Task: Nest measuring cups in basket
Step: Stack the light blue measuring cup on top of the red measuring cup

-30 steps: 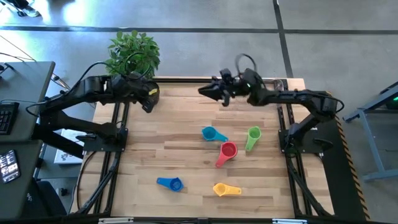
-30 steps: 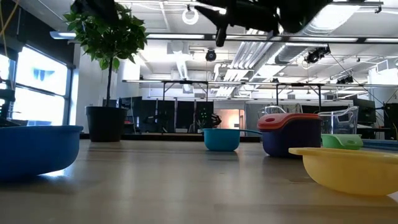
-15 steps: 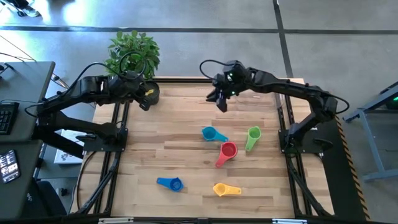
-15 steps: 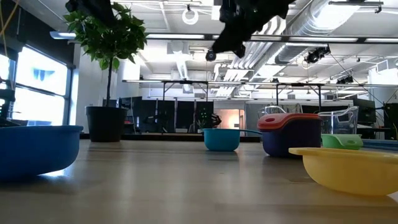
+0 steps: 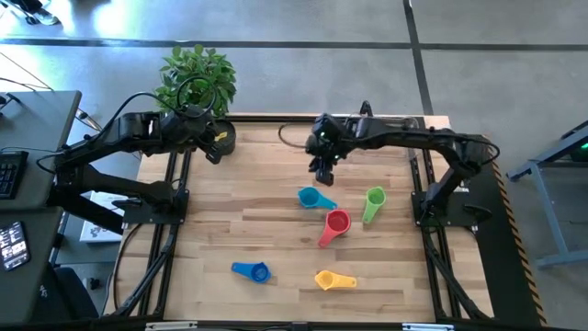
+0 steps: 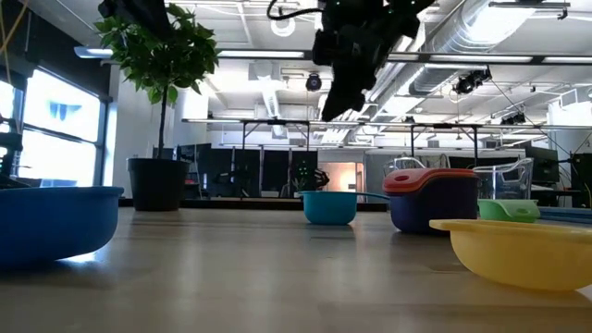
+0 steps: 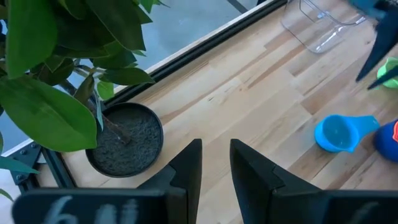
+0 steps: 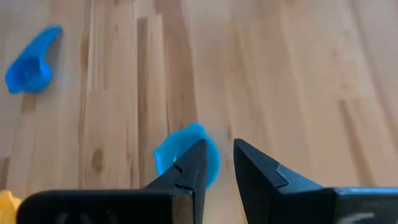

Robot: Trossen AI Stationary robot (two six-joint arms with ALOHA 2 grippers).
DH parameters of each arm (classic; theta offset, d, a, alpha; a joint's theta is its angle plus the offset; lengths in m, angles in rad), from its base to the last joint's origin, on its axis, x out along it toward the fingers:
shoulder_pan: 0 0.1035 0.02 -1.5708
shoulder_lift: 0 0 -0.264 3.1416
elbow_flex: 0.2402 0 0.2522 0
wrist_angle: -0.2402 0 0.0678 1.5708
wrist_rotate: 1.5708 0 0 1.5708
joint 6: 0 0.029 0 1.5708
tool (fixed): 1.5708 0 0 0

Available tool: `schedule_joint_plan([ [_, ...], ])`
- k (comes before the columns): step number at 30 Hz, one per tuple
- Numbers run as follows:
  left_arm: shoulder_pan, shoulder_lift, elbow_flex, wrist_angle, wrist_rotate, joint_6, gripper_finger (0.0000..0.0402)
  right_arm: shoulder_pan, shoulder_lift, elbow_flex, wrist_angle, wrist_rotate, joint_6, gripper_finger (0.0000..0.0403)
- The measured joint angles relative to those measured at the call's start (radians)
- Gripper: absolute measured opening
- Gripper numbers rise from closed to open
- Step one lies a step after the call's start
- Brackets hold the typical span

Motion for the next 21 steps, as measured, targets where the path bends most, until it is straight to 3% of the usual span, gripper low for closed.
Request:
schedule_joint_plan([
  [6,0.0,0.0,0.0,0.0,0.0,0.0,0.0074,0.059,0.057,0.0,-0.005,0.004,-0.013,0.0095],
  [13,0.0,0.0,0.0,0.0,0.001,0.0,0.0074,0.107,0.133,0.0,-0.02,0.085,-0.087,0.0145],
  [21,0.0,0.0,0.0,0.001,0.001,0.0,0.0074,0.113,0.202,0.0,-0.021,0.136,-0.094,0.0149],
])
